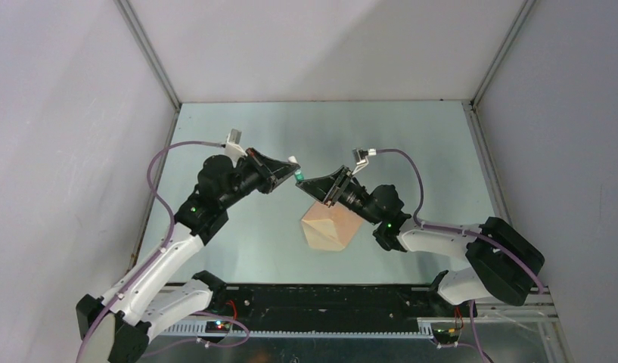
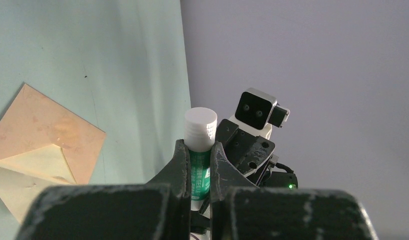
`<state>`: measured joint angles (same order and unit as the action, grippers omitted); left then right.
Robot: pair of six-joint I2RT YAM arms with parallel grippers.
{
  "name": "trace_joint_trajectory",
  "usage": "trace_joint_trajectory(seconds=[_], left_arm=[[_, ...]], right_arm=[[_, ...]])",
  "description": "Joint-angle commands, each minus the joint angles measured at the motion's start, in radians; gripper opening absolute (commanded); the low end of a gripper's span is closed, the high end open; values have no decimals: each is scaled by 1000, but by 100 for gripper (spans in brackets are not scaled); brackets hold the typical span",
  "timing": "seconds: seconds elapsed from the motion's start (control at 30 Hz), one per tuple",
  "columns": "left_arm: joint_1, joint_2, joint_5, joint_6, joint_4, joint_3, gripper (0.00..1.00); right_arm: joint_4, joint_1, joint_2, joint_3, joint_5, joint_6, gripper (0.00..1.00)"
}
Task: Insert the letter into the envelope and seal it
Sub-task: Pick up the solid glue from the center of the board.
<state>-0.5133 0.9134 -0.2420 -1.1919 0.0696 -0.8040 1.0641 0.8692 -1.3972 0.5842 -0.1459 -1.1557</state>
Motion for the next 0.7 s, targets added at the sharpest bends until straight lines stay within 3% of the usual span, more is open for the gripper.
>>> trace_joint_trajectory(seconds=[0.0, 0.07, 0.1, 0.2, 0.23, 0.3, 0.37, 0.5, 0.67], left_arm=[[-8, -26, 4, 19, -11, 18, 0], [-7, -25, 4, 24, 4, 8, 4], [-8, -23, 3, 27, 17, 0, 16], [-7, -21, -4, 43, 29, -11, 40], [-7, -22, -9, 43, 26, -13, 54], [-5, -22, -14, 46, 27, -16, 72], [-2, -21, -21, 54, 30, -22, 84], [6, -17, -35, 61, 28, -24, 90], [10, -18, -55, 71, 18, -28, 85]], right_arm=[[69, -11, -3, 37, -23, 8, 0], [59, -14, 1, 37, -28, 11, 0], [54, -15, 7, 36, -31, 13, 0], [25, -18, 26, 37, -35, 29, 0], [17, -20, 31, 36, -42, 33, 0], [-18, -32, 52, 37, -60, 44, 0], [-57, -48, 77, 37, -82, 59, 0], [-159, -69, 136, 38, -136, 93, 0], [-320, -81, 215, 37, -164, 153, 0]])
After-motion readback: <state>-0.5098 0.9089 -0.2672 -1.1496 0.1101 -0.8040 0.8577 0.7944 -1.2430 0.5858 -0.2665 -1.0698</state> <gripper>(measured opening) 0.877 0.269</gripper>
